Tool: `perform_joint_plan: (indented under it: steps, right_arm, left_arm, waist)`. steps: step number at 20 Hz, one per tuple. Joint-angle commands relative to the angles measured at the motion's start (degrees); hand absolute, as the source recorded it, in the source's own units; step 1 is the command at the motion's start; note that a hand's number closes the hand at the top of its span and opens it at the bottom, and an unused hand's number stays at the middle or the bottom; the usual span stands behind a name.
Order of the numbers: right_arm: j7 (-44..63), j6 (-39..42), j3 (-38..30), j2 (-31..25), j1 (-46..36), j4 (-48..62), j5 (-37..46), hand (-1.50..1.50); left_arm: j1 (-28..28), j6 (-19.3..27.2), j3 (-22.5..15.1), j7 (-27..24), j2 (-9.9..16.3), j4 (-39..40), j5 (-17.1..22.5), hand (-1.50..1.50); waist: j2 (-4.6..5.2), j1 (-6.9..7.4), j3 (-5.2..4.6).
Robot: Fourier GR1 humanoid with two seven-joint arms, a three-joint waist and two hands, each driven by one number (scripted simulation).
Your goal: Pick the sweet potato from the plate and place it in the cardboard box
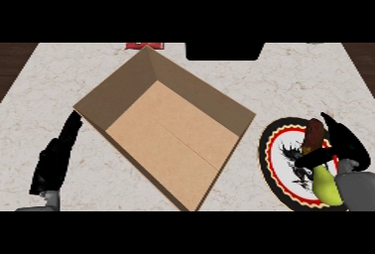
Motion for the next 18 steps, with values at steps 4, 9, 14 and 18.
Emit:
perform_joint_plan:
  steps: [4, 9, 14, 18]
  right_arm:
    - [-3.0, 0.9, -2.7, 1.9, -3.2, 6.4, 0.1, 1.5]
    - [-2.0, -4.7, -0.8, 0.2, -3.8, 4.0, 7.3, 1.5]
    - [-9.8, -13.6, -0.7, -0.6, -0.1, 8.5, 12.5, 1.5]
    - [-3.8, -10.2, 0.4, -0.9, 0.4, -1.9, 14.2, 1.5]
  left_arm:
    - [-1.0, -1.7, 1.8, 1.9, -1.3, -0.4, -0.8, 0.0]
    - [0.9, -1.8, 2.2, -3.4, -1.3, 2.0, -1.1, 0.0]
    - [0.8, -2.3, 2.9, -1.0, -1.1, -0.6, -1.0, 0.0]
    - [-0.1, -5.2, 5.5, -0.3, 1.3, 0.2, 0.8, 0.0]
  waist:
    - [0.01, 0.06, 0.0]
    - [0.02, 0.12, -0.01]
    - [0.03, 0.14, 0.01]
    - [-0.08, -0.22, -0.03]
